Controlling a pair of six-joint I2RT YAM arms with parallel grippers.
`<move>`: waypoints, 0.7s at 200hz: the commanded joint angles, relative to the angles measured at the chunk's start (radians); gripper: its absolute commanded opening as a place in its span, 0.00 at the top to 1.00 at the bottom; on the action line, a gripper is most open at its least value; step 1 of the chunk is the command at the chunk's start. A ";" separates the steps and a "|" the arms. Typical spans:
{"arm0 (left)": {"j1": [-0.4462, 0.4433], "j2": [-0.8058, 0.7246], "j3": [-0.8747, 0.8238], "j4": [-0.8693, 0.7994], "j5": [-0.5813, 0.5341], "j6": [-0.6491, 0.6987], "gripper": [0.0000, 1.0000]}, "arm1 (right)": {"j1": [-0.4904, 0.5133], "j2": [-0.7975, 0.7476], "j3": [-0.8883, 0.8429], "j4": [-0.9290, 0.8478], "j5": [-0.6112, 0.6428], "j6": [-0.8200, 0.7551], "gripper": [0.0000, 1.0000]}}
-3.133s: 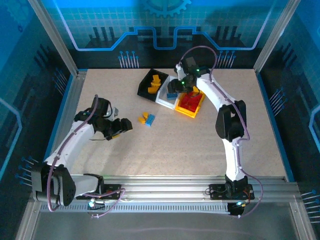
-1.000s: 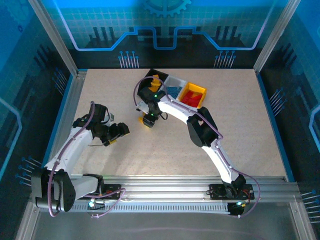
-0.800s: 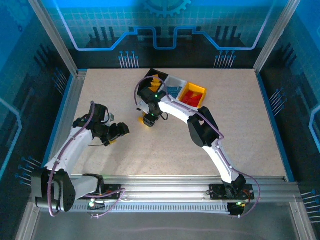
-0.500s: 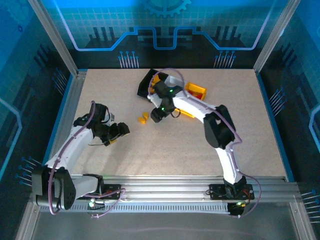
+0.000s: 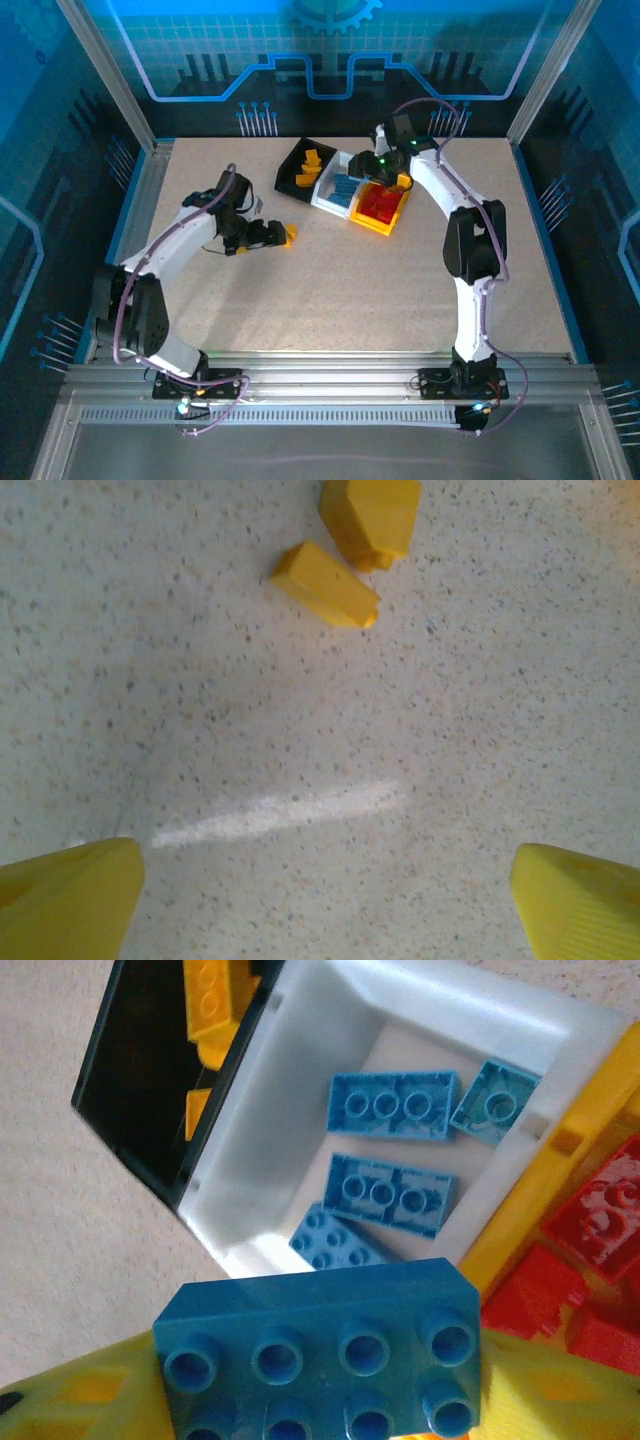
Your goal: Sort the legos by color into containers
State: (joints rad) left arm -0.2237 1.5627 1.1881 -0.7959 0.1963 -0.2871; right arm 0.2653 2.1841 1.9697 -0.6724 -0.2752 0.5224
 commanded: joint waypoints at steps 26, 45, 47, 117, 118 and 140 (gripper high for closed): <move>-0.016 0.123 0.109 -0.081 -0.038 0.099 0.01 | -0.009 0.137 0.189 -0.026 -0.091 0.117 0.40; -0.030 0.151 0.132 -0.085 -0.057 0.106 0.01 | -0.009 0.194 0.252 -0.047 -0.097 0.125 0.31; -0.033 0.153 0.135 -0.085 -0.061 0.106 0.01 | -0.009 0.198 0.259 -0.051 -0.097 0.125 0.30; -0.087 0.257 0.205 -0.074 -0.075 0.136 0.01 | -0.016 0.167 0.274 -0.096 -0.097 0.093 0.13; -0.087 0.259 0.205 -0.074 -0.075 0.137 0.01 | -0.017 0.164 0.272 -0.096 -0.097 0.092 0.13; -0.096 0.288 0.209 -0.063 -0.084 0.148 0.03 | -0.018 0.086 0.198 -0.095 -0.102 0.086 0.13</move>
State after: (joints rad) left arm -0.3054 1.8164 1.3705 -0.8474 0.1337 -0.1749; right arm 0.2588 2.3772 2.2337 -0.7345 -0.3531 0.6243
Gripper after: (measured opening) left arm 0.983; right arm 0.874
